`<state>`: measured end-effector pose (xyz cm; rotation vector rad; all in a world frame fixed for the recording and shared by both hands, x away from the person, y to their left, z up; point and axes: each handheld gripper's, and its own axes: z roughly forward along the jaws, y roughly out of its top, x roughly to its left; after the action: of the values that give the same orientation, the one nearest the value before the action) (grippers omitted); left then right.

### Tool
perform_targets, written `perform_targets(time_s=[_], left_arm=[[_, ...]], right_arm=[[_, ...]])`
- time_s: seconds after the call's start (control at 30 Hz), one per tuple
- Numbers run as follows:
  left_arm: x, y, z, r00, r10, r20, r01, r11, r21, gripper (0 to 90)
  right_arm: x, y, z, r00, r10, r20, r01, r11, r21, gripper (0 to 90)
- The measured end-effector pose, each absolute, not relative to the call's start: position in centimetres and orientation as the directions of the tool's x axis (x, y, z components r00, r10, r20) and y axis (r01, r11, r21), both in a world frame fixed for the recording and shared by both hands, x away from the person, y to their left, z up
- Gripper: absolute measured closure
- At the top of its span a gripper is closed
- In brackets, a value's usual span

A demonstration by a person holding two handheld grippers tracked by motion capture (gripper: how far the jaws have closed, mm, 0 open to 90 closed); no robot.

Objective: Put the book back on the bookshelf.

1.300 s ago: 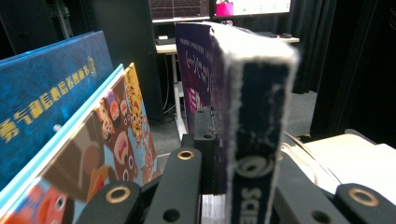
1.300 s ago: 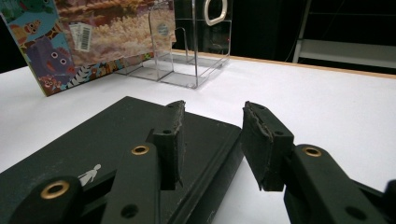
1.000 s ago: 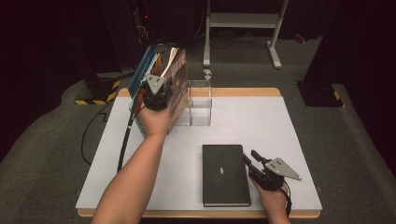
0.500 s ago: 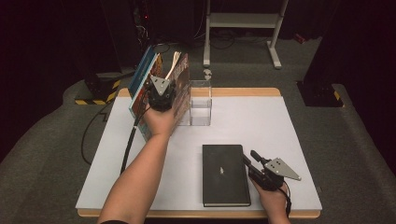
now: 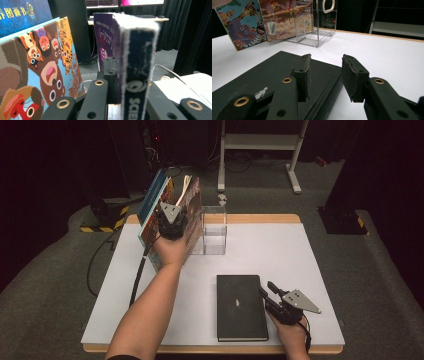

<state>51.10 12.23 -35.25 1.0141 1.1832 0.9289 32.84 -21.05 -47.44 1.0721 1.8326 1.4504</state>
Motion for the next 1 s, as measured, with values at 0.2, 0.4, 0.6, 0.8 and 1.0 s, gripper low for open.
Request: perform_targets(time_s=[0.2,0.4,0.6,0.8,1.0], left_arm=[[50.8,12.6,-35.6,0.144,0.945,-0.295,-0.044,0.304,0.952,81.7],[50.1,12.8,-36.0,0.16,0.941,-0.3,-0.042,0.31,0.95,73.5],[50.2,12.8,-36.6,0.152,0.941,-0.302,-0.002,0.306,0.952,75.2],[50.3,12.7,-36.7,0.144,0.946,-0.292,-0.014,0.297,0.955,83.5],[50.5,12.4,-37.0,0.135,0.953,-0.271,-0.043,0.279,0.959,83.8]], right_arm=[[32.8,-21.0,-47.4,-0.522,0.851,0.049,0.242,0.093,0.966,59.4],[32.8,-20.9,-47.5,-0.526,0.849,0.045,0.242,0.099,0.965,59.3],[32.8,-20.8,-47.5,-0.526,0.85,0.045,0.244,0.1,0.965,59.3],[32.8,-20.8,-47.5,-0.524,0.851,0.043,0.243,0.101,0.965,59.3],[32.8,-20.8,-47.5,-0.523,0.852,0.041,0.24,0.101,0.965,59.3]])
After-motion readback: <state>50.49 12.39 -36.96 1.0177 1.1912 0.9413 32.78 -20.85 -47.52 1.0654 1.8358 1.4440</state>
